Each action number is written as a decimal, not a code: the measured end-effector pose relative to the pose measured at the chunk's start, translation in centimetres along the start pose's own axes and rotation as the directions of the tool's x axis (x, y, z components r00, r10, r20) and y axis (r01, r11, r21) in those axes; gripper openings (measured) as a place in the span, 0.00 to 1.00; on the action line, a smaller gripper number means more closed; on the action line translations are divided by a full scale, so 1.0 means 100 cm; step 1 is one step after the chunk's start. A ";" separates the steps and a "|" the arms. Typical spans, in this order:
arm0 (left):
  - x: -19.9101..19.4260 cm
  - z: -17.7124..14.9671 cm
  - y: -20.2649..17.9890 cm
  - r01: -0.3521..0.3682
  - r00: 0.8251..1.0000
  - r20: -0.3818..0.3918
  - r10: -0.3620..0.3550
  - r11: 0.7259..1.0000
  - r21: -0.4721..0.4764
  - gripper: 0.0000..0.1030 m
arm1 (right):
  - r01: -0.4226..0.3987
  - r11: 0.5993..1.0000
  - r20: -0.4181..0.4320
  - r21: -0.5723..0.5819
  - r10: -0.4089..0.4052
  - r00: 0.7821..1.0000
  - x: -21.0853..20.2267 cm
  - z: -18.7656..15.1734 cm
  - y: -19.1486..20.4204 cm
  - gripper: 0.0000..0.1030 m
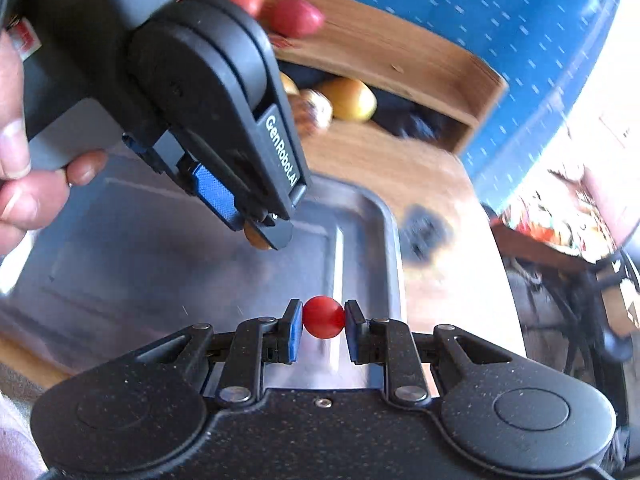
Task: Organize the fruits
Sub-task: 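Carry kiwi and tomato to the tray and open both tools to release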
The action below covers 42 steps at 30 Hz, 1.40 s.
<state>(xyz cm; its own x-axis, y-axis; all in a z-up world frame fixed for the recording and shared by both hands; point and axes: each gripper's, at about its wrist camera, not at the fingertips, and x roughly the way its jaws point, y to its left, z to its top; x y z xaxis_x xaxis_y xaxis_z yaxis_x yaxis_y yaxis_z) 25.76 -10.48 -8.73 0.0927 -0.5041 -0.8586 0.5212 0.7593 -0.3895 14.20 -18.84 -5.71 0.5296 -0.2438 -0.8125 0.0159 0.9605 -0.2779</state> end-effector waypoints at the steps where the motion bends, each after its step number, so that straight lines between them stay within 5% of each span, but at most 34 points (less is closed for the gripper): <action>1: 0.003 -0.003 -0.005 0.001 1.000 -0.009 -0.001 1.000 0.009 0.29 | 0.001 1.000 -0.004 0.009 -0.001 1.000 -0.001 -0.006 -0.002 0.23; 12: 0.017 -0.022 -0.035 -0.033 0.999 -0.034 0.033 0.999 -0.011 0.30 | -0.052 0.998 -0.015 0.017 0.052 0.999 -0.006 -0.042 -0.025 0.24; 14: 0.016 -0.026 -0.034 -0.049 0.998 -0.026 0.048 0.998 -0.029 0.40 | -0.064 0.998 -0.002 -0.001 0.064 0.998 -0.007 -0.043 -0.027 0.26; 17: 0.013 -0.030 -0.034 -0.076 0.997 -0.015 0.075 0.995 -0.066 0.62 | -0.079 0.996 0.014 -0.032 0.079 0.997 -0.011 -0.046 -0.029 0.42; 25: -0.012 -0.045 -0.025 -0.185 0.981 0.023 0.191 0.970 -0.158 0.87 | -0.186 0.979 0.041 -0.078 0.189 0.981 -0.026 -0.041 -0.042 0.87; 31: -0.035 -0.067 -0.005 -0.341 0.940 -0.052 0.338 0.909 -0.239 0.96 | -0.326 0.929 0.045 -0.173 0.338 0.940 -0.033 -0.038 -0.033 0.96; 42: -0.080 -0.096 0.054 -0.456 0.885 -0.148 0.441 0.758 -0.466 0.98 | -0.460 0.848 0.081 -0.263 0.494 0.865 -0.032 0.000 0.000 0.99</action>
<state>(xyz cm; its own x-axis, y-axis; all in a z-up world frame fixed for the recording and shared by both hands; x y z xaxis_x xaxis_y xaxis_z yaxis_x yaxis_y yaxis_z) 19.70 1.56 -7.18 0.1864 -0.0506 -0.9812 -0.0426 0.9973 -0.0596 12.47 -18.06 -3.15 0.5347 0.2747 -0.7992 -0.4535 0.8913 0.0030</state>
